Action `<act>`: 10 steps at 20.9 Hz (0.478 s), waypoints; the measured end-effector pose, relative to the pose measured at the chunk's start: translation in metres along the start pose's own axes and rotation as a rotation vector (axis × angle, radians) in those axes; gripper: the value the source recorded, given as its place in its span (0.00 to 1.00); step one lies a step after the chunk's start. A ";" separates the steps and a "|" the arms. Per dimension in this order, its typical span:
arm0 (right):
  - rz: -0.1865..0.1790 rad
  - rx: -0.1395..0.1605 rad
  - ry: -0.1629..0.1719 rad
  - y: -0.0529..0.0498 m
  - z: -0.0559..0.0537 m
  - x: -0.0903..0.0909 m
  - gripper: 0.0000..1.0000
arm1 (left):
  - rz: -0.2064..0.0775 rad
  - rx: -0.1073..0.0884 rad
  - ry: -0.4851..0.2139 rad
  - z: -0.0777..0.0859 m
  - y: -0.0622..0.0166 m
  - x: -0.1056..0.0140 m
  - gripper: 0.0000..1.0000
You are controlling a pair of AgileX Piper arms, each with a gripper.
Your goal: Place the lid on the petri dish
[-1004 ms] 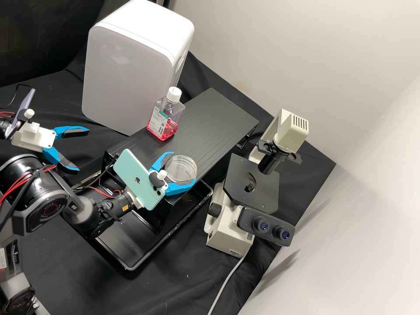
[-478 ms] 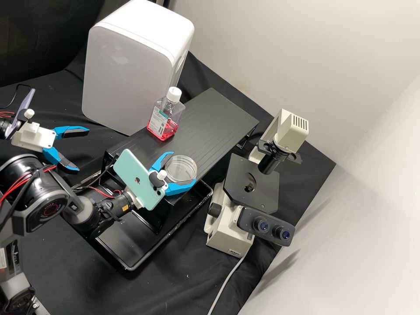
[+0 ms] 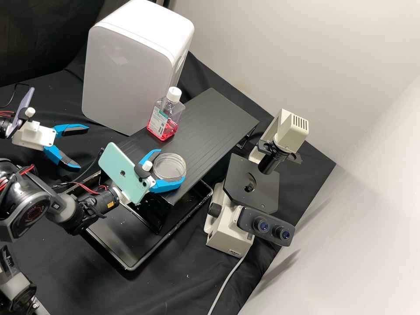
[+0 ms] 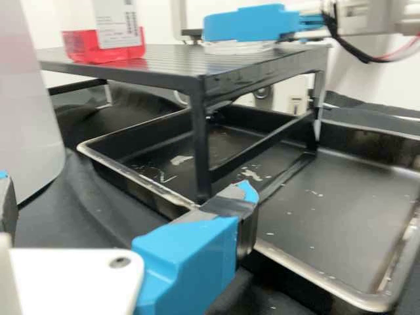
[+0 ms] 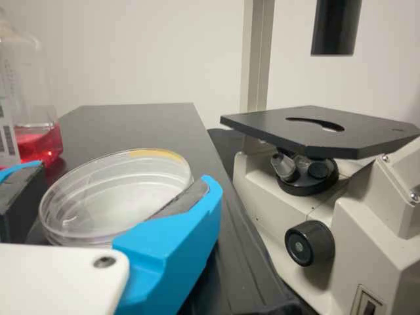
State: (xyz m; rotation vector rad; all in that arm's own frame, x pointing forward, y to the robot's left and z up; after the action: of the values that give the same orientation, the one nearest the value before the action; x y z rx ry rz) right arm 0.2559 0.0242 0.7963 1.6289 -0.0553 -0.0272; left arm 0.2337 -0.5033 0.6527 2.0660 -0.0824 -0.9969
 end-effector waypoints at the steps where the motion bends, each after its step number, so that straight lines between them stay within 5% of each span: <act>1: 0.000 -0.005 -0.006 0.000 0.001 0.000 1.00 | 0.001 0.001 0.003 0.000 0.0001 0.000 1.00; 10: -0.016 -0.023 0.011 -0.002 -0.001 -0.001 1.00 | 0.002 -0.001 0.008 -0.001 0.0002 0.000 1.00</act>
State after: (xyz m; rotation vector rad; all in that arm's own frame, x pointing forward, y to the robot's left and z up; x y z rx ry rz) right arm 0.2554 0.0252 0.7945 1.6068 -0.0336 -0.0314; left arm 0.2343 -0.5030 0.6531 2.0683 -0.0801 -0.9870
